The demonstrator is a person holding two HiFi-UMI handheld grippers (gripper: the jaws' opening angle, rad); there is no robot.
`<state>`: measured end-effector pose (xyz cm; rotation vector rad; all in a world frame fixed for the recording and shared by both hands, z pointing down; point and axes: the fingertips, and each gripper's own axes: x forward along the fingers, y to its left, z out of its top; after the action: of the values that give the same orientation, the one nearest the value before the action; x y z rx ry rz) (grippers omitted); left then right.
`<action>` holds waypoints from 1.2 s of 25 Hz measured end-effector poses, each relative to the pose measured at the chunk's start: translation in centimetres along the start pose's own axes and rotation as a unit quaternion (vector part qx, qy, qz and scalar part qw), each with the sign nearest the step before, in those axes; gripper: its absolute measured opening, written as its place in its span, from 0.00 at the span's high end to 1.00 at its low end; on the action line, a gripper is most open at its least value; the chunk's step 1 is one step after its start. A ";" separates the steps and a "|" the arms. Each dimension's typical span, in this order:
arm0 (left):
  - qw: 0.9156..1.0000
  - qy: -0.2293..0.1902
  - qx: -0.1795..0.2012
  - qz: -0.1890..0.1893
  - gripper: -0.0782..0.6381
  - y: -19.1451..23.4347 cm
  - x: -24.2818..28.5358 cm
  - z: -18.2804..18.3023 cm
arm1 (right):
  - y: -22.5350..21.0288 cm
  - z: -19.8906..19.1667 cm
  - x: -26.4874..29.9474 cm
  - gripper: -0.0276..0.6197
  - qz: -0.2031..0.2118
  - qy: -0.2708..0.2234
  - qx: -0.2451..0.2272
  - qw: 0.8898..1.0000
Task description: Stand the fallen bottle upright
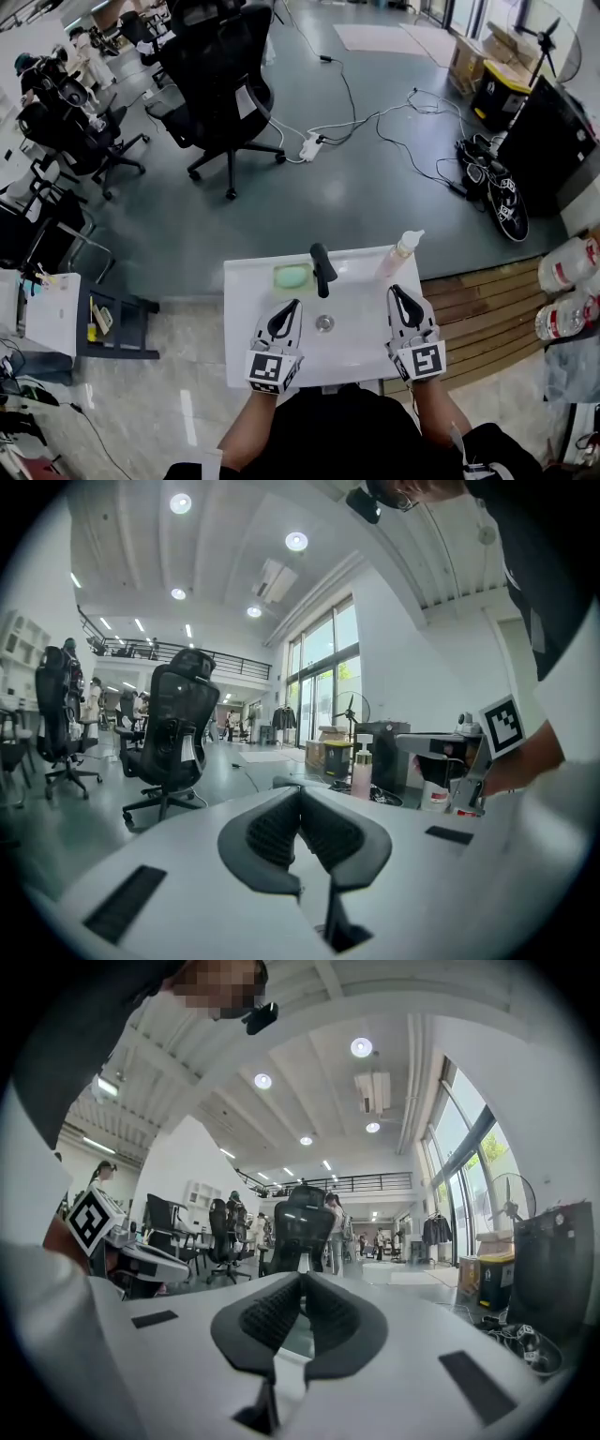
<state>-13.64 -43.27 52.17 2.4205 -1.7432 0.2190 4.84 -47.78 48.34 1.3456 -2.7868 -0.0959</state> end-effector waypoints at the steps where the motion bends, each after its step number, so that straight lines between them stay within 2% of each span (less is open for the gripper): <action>1: 1.000 -0.001 -0.003 0.003 0.87 0.3 -0.1 0.1 | 0.1 0.2 0.1 0.93 -0.002 0.000 0.000 1.000; 13: 1.000 -0.007 -0.002 0.013 0.87 0.8 -0.3 1.1 | 0.5 1.3 1.3 0.94 0.001 -0.003 -0.010 1.000; 26: 1.000 -0.014 -0.002 -0.007 0.87 -0.4 0.4 1.0 | -0.5 0.2 1.5 0.94 0.004 0.005 -0.031 0.999; 30: 1.000 -0.015 0.002 -0.013 0.87 -0.5 0.5 0.8 | -0.2 0.1 1.7 0.94 0.010 0.005 -0.053 0.999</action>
<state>-12.92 -43.77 51.47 2.4601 -1.7250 0.1852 3.94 -49.29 48.22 1.2904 -2.7432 -0.2335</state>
